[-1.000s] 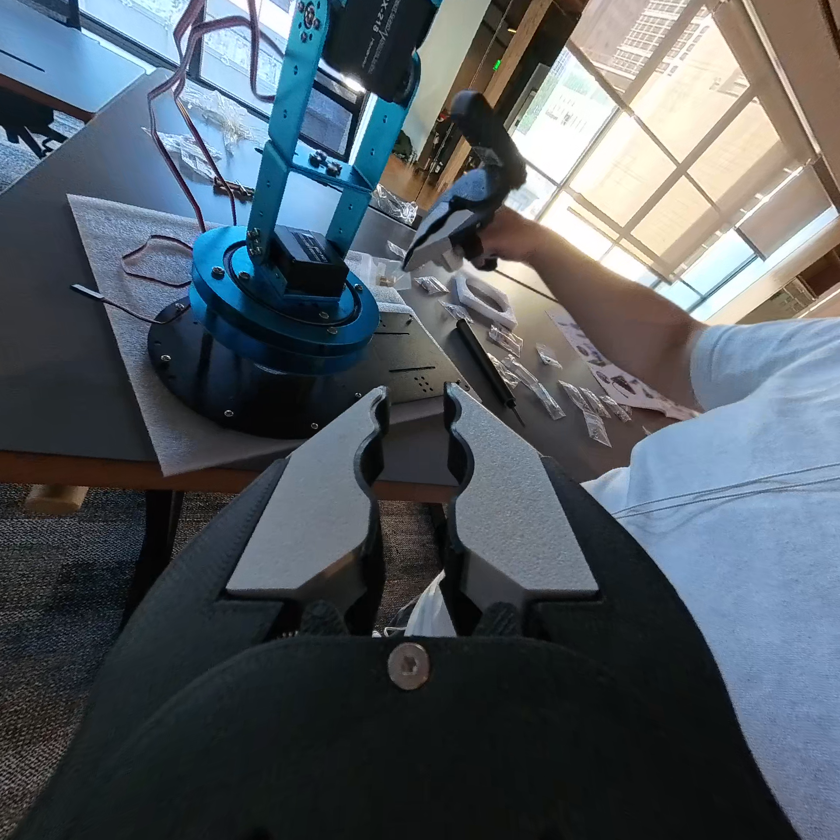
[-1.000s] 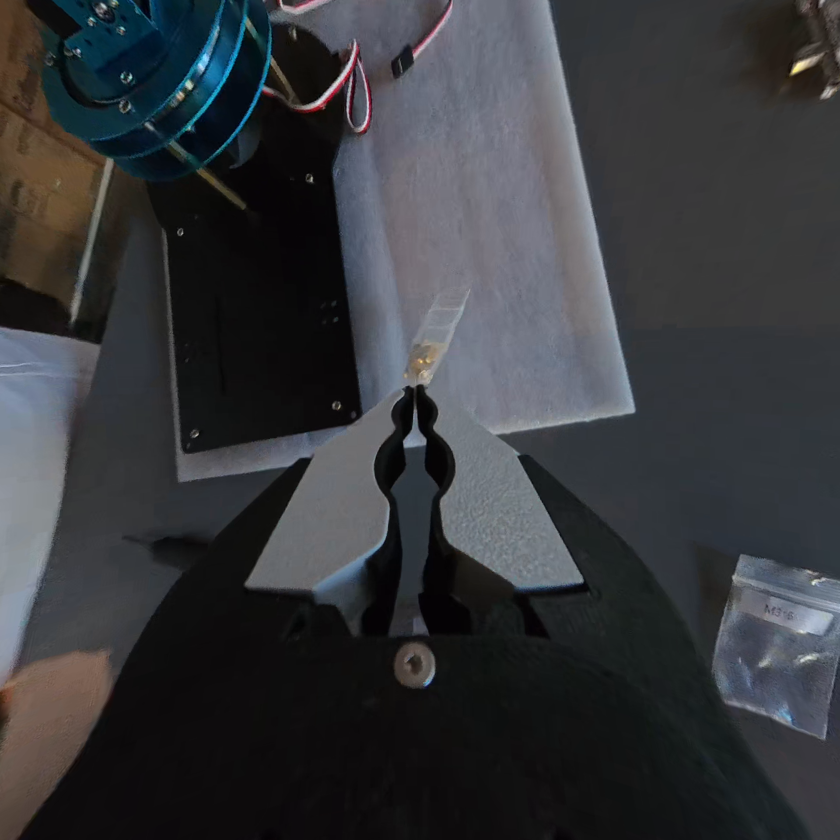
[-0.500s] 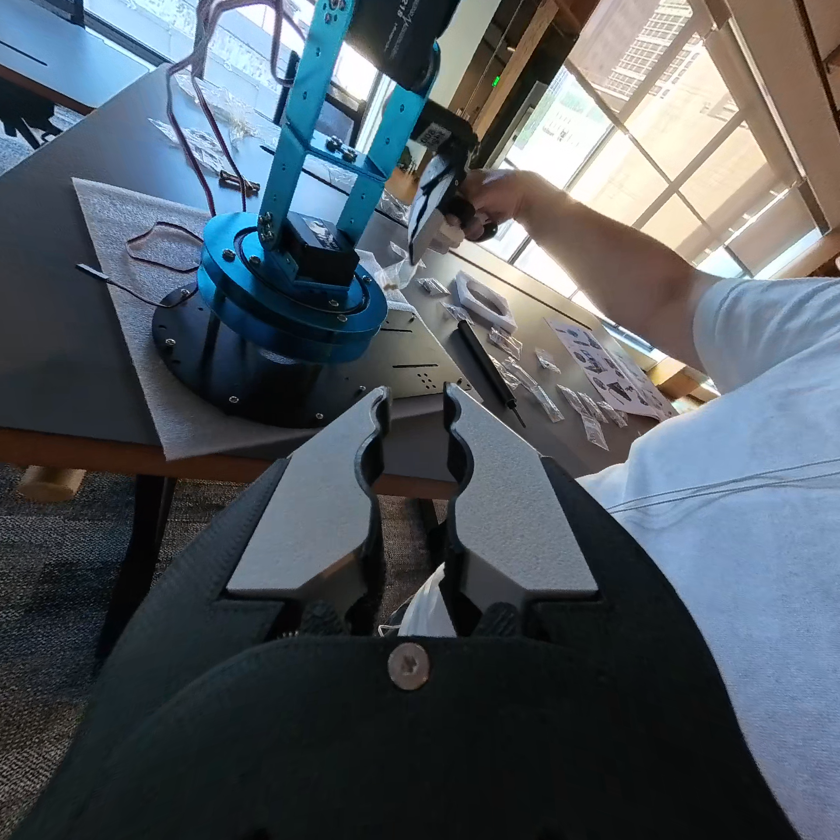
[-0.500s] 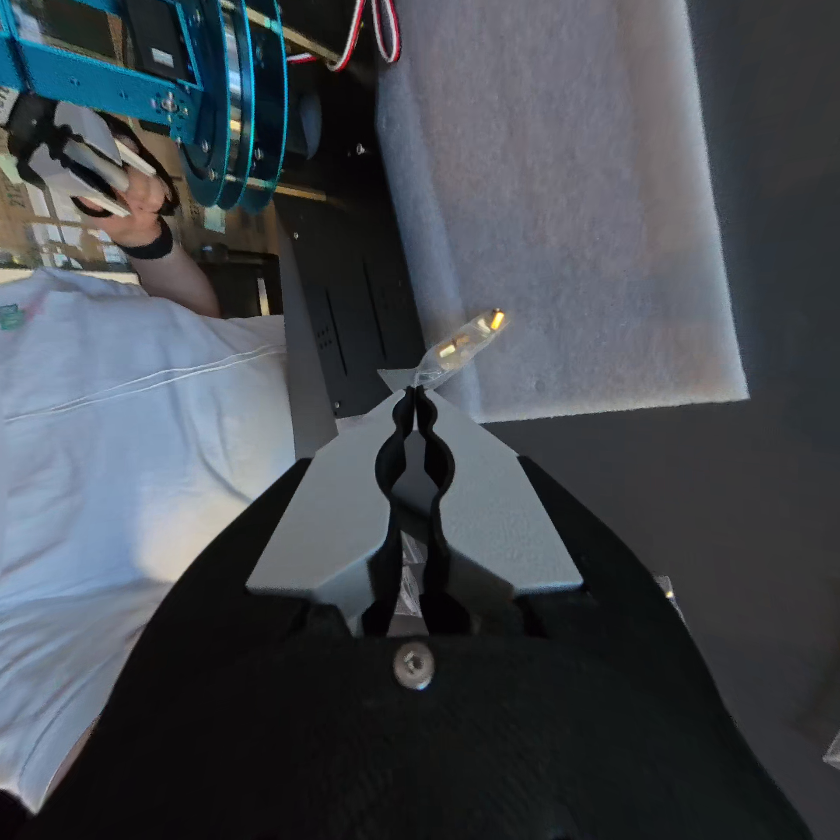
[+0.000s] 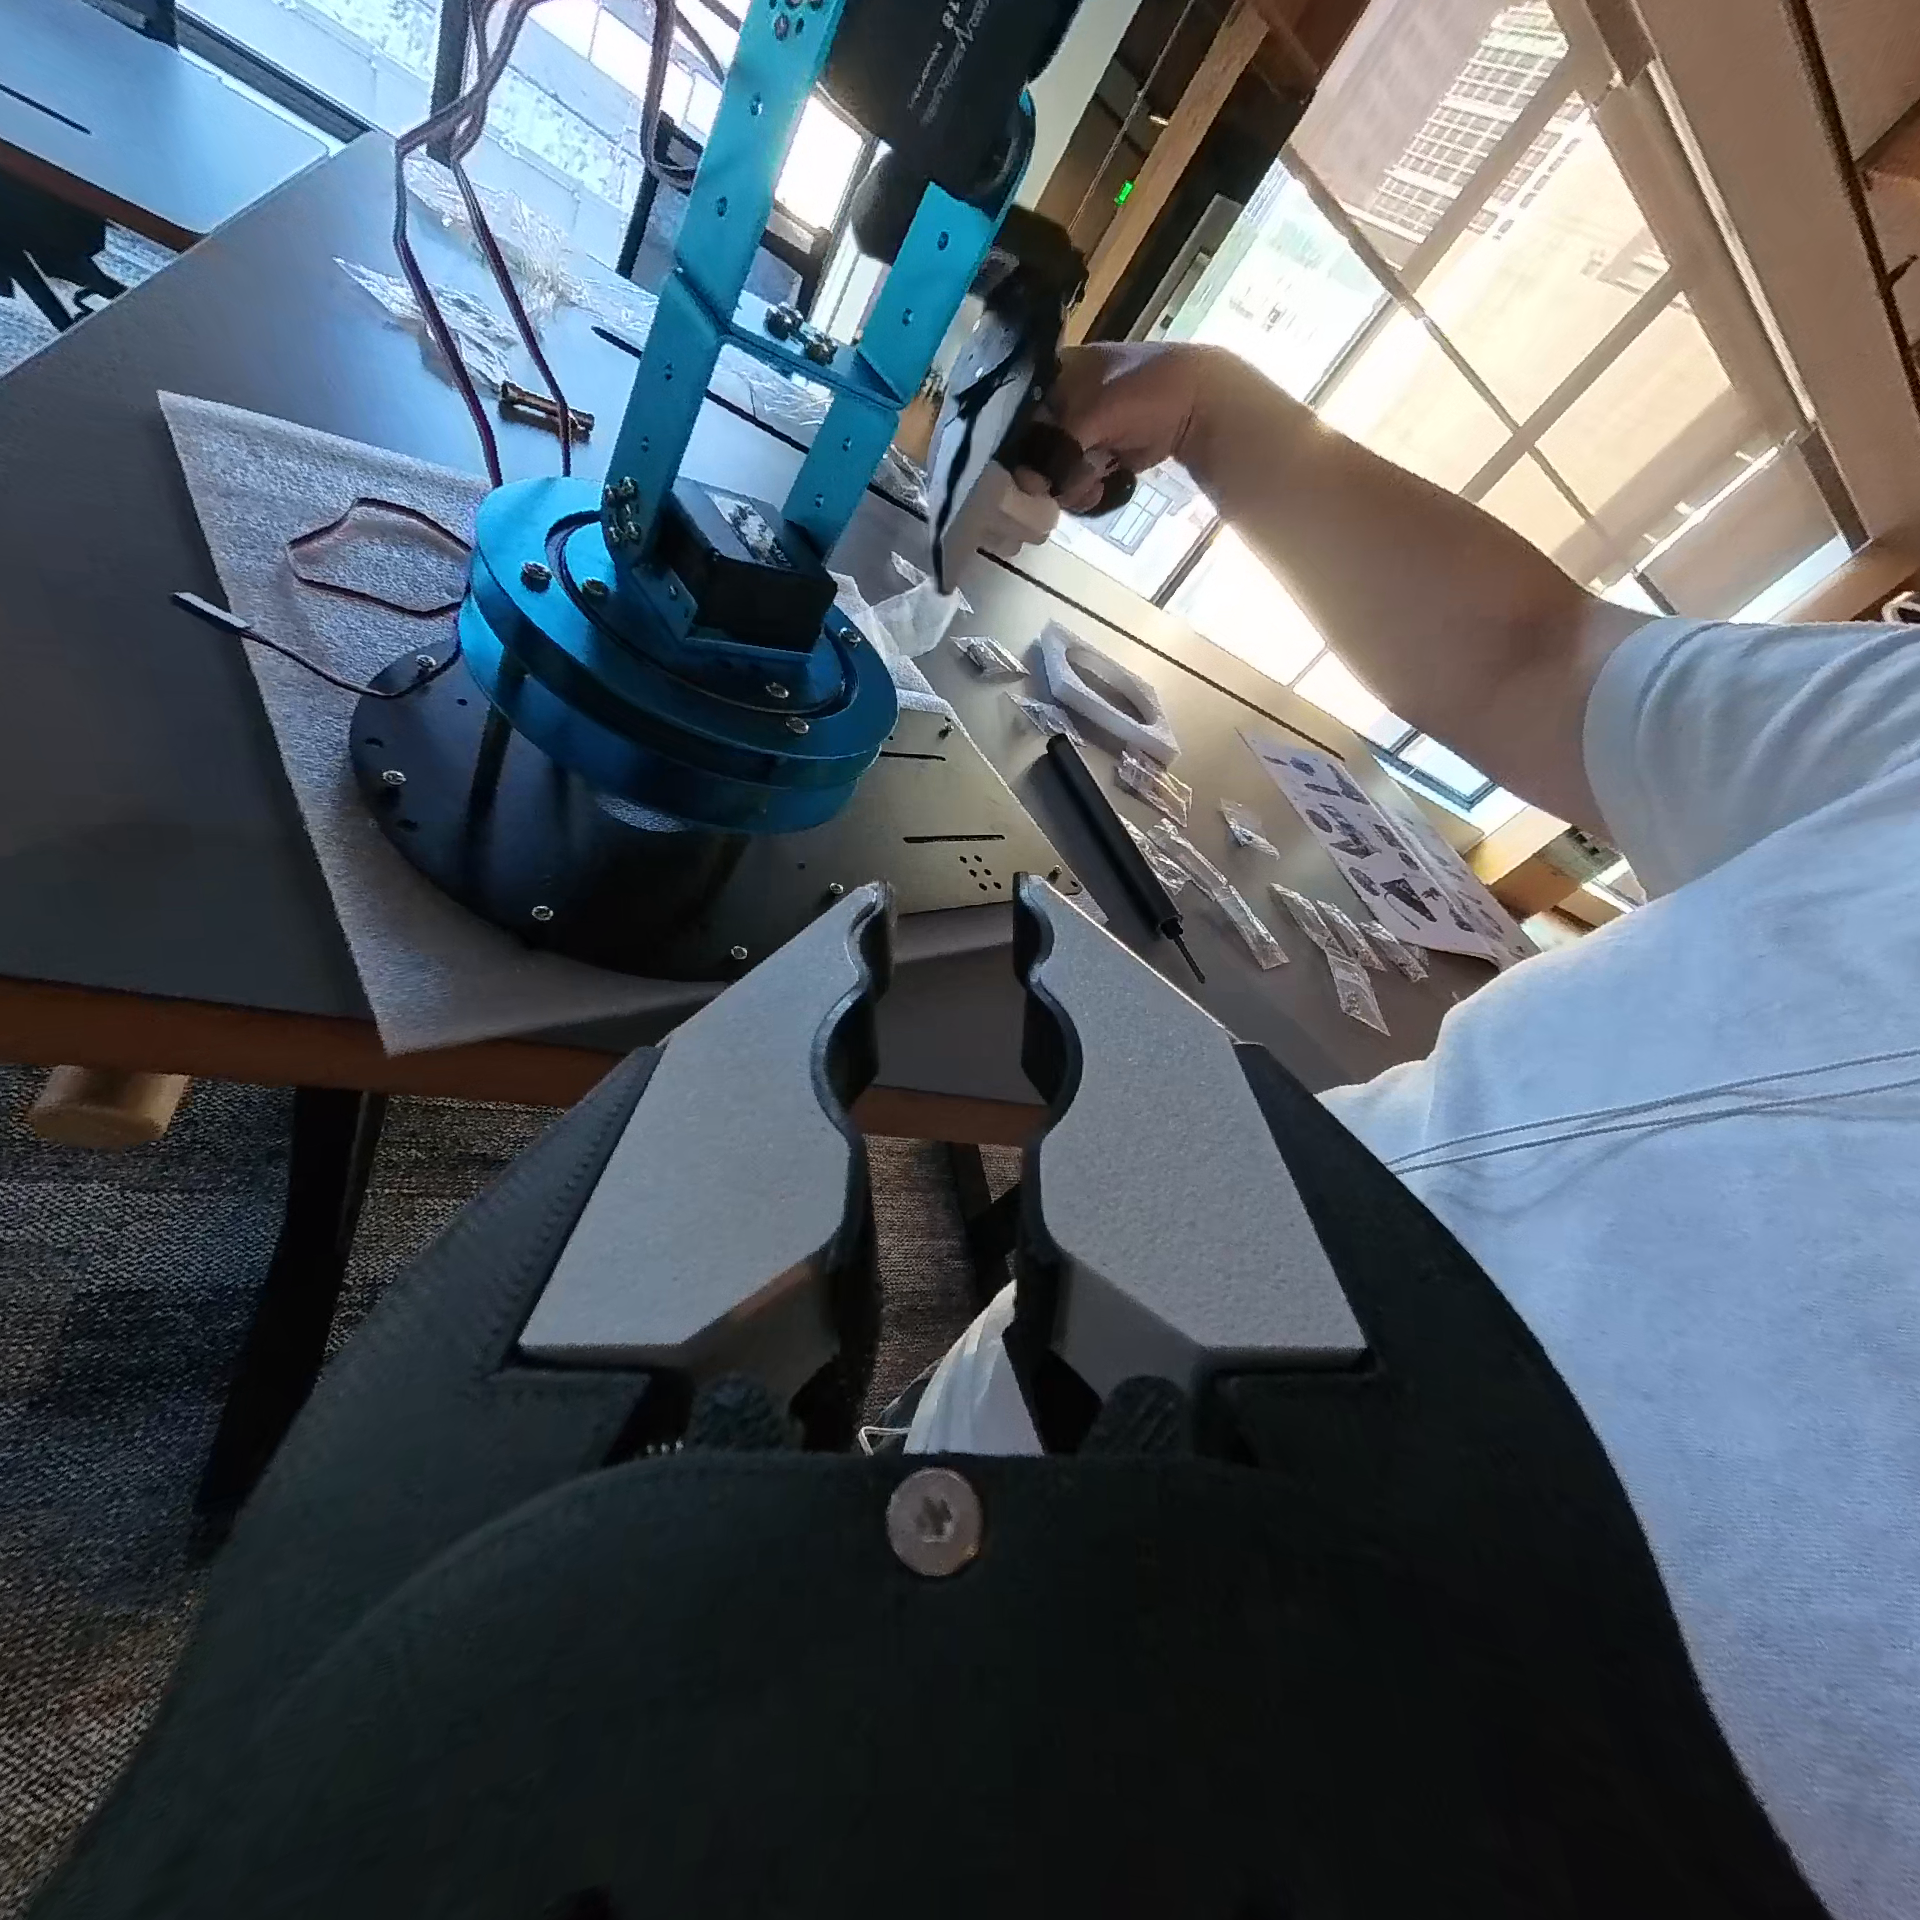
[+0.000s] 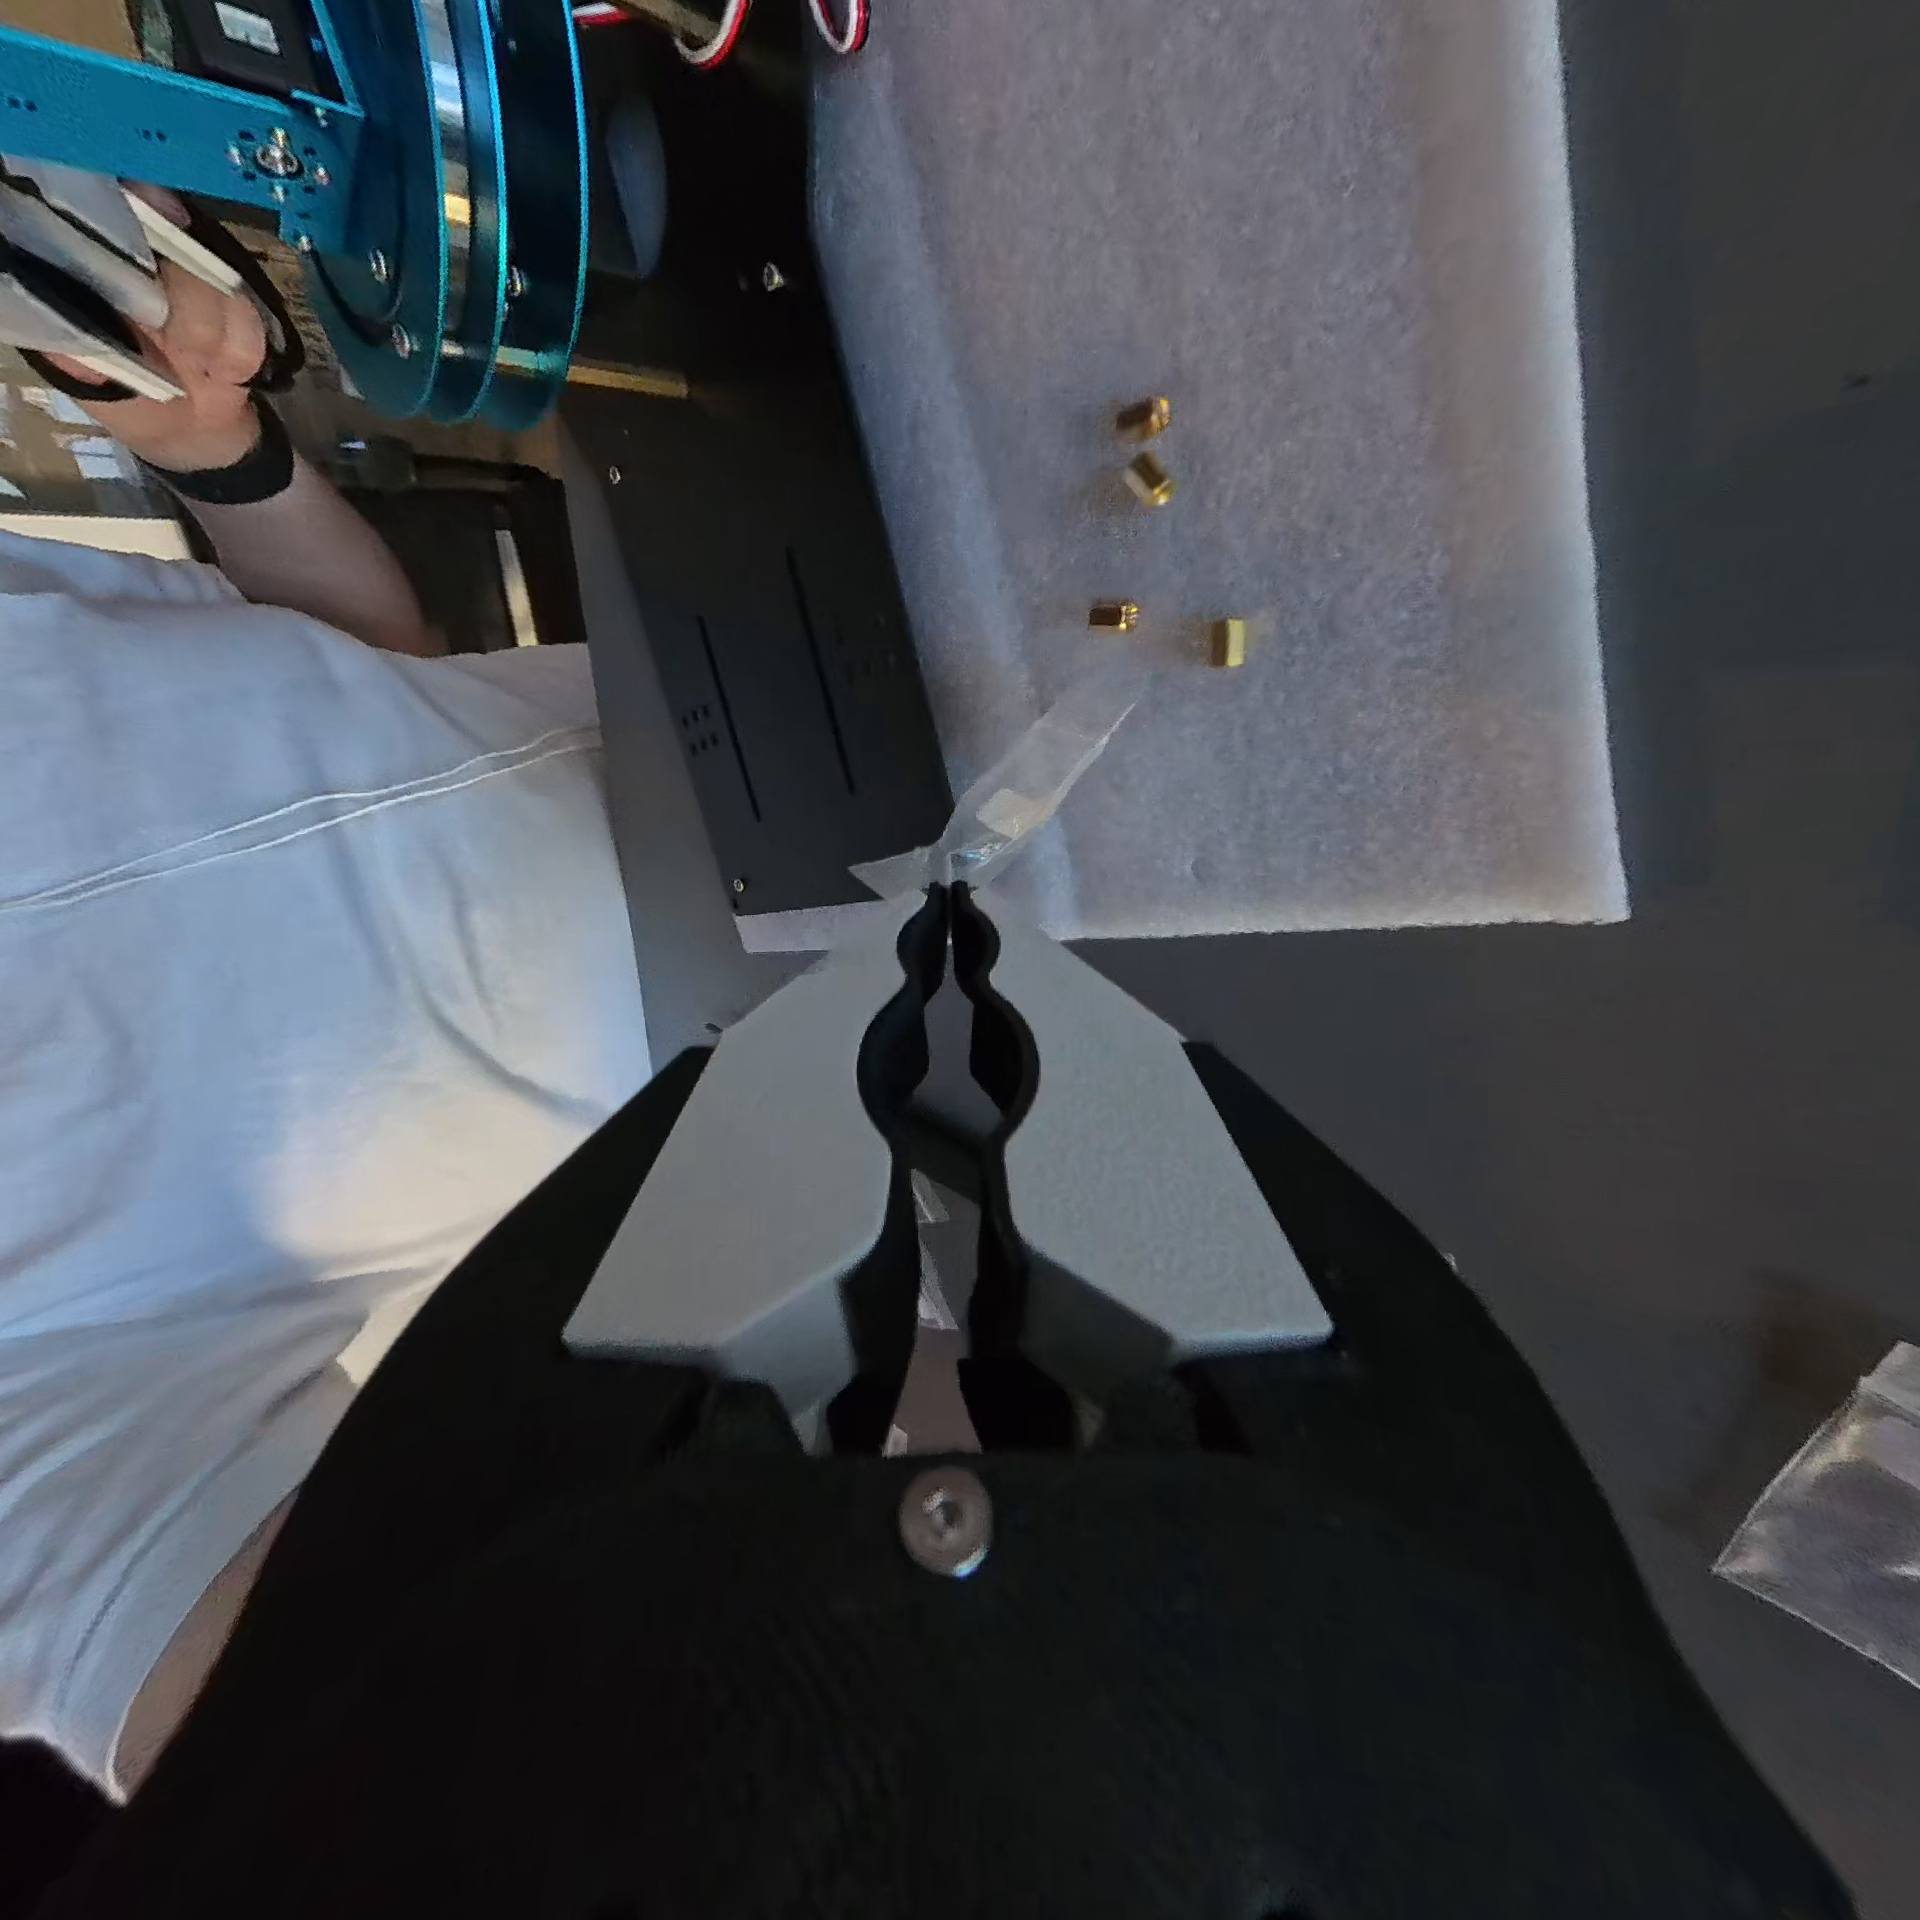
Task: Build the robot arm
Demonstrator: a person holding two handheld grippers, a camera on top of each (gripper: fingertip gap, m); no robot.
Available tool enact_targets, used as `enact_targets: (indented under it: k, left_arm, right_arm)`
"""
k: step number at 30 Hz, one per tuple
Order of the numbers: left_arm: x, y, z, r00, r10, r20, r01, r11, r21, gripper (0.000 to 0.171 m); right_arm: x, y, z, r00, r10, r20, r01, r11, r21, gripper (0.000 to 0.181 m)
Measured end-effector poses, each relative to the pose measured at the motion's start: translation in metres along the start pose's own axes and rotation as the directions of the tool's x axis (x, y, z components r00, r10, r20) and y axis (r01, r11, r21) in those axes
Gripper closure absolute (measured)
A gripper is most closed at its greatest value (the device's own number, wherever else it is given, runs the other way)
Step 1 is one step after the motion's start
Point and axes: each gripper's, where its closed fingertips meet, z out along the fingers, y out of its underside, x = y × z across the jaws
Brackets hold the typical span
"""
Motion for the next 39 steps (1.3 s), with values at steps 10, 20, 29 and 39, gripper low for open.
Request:
enact_targets:
  k: [10, 20, 29, 39]
  left_arm:
    - [0.0, -0.003, -0.003, 1.0, 0.011, 0.01, -0.011, 1.0, 0.006, 0.152]
    - [0.001, -0.007, -0.007, 0.999, 0.022, 0.038, -0.022, 1.0, 0.001, 0.152]
    - [0.014, -0.01, 0.014, 0.999, 0.038, 0.012, -0.037, 0.997, -0.071, 0.151]
    - [0.037, 0.002, 0.021, 0.998, 0.055, 0.006, -0.054, 0.988, -0.145, 0.152]
  right_arm:
    - [0.003, 0.005, -0.011, 0.968, -0.204, -0.143, 0.216, 0.974, 0.068, 0.181]
    - [-0.027, 0.026, -0.046, 0.603, -0.427, -0.674, 0.735, 0.625, 0.262, 0.181]
    - [0.007, 0.064, -0.048, -0.397, -0.392, -0.83, 0.551, 0.621, -0.557, 0.181]
    - [0.034, 0.07, -0.012, -0.323, -0.575, -0.752, 0.145, 0.755, -0.639, 0.181]
